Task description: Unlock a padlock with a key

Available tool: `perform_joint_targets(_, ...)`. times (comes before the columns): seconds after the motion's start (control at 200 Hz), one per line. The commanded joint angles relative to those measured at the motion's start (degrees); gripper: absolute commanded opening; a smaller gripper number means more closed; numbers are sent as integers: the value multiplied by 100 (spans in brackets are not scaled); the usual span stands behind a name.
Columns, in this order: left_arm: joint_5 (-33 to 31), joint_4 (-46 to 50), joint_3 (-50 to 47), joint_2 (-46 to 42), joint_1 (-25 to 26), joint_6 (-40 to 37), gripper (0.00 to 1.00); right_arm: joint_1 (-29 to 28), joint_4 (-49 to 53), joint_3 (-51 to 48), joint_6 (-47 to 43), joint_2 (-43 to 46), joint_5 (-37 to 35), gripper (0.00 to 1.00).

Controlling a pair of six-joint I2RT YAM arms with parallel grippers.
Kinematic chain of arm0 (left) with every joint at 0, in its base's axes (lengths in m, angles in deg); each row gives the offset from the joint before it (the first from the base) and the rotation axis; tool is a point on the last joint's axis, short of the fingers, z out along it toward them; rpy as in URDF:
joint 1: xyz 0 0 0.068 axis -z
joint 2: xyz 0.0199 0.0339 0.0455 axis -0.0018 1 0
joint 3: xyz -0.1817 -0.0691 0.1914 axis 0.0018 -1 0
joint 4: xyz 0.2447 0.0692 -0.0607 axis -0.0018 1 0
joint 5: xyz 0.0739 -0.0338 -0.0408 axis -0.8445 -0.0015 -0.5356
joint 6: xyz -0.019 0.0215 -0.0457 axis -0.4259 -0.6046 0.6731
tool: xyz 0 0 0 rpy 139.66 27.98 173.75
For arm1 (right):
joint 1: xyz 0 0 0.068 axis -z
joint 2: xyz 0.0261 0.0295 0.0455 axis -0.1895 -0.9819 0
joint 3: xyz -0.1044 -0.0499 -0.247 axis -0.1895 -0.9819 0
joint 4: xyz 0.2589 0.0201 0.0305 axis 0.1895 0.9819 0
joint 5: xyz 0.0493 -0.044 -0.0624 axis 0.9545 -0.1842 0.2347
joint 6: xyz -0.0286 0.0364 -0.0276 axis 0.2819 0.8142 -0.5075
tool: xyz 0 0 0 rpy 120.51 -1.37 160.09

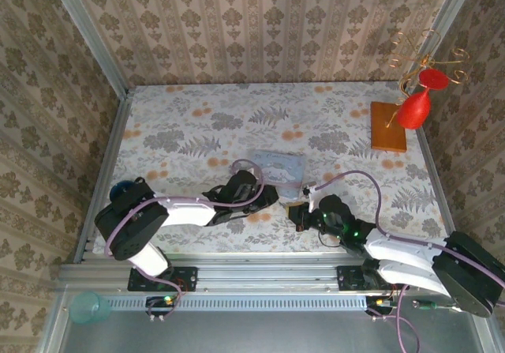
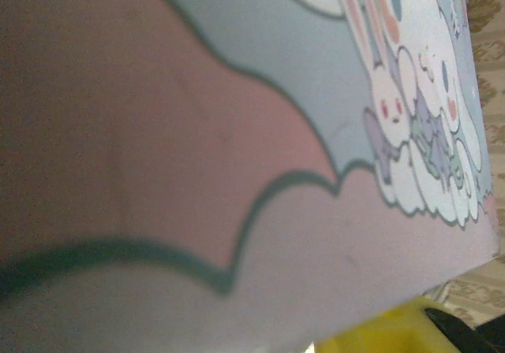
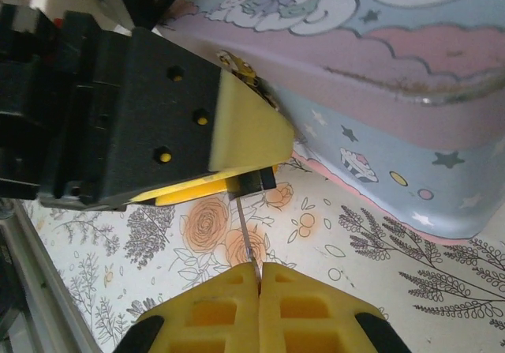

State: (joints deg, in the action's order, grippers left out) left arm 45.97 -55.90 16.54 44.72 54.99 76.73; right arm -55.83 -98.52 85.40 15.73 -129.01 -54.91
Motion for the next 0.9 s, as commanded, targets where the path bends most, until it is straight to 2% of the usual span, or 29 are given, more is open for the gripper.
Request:
perform_joint_targets(0.0,77,-884,-83,-173,55,635,12,-25,-230,110,-185,-143,63,0)
perform_joint_targets(0.355,15,-2040,-536,103,69,1291,10,-26,-590,46,-272,-480,64,0)
perform_joint_targets(0.55,63,-2202,-580,154,72,1378,9,-26,-1009,-14,-184,-488,-20,0)
perform_joint_targets(0.895,-12,-2202,-665,84,55,1387,9,-2,-754,-74,-241,-223,-283,0)
